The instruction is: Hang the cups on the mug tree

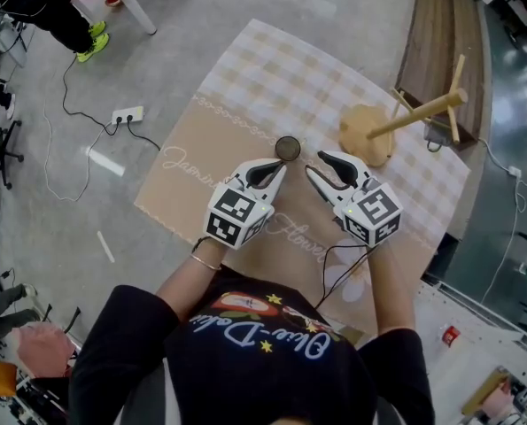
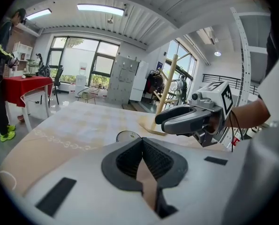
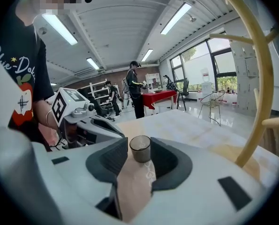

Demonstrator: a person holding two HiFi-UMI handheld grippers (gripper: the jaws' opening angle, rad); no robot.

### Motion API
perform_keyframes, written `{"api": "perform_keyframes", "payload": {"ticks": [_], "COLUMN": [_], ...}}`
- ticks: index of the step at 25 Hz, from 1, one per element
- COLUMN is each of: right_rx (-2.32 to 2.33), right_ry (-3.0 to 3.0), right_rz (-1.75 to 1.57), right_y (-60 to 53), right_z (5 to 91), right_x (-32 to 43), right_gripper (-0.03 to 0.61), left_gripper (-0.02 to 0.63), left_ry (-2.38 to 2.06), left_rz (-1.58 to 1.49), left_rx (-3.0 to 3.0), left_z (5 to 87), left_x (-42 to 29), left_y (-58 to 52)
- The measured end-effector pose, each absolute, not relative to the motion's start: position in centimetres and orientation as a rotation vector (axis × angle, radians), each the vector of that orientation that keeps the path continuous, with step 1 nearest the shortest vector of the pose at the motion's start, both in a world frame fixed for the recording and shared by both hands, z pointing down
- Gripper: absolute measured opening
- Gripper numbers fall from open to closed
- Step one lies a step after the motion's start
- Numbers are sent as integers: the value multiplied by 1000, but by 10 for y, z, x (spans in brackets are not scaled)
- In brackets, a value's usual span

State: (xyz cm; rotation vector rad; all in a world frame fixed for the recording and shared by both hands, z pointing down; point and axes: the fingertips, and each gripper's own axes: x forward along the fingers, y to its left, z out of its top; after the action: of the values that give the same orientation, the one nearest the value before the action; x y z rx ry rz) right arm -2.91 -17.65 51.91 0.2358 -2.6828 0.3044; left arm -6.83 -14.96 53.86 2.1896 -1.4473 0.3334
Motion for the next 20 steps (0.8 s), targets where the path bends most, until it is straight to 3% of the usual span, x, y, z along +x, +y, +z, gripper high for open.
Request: {"api": "perform_keyframes", "payload": {"ticks": [20], "right_rx": [195], "right_ry": [-2626], "right_rz": [310], "right_y": [-186], "right_z": [540], "right_x": [-37], "right_gripper": [167], "left_gripper": [9], "left_ry": [-1436], "left_rz": [412], "left_rx": [2108], "left_z": [563], "left_x": [-74], "left_y": [-154]}}
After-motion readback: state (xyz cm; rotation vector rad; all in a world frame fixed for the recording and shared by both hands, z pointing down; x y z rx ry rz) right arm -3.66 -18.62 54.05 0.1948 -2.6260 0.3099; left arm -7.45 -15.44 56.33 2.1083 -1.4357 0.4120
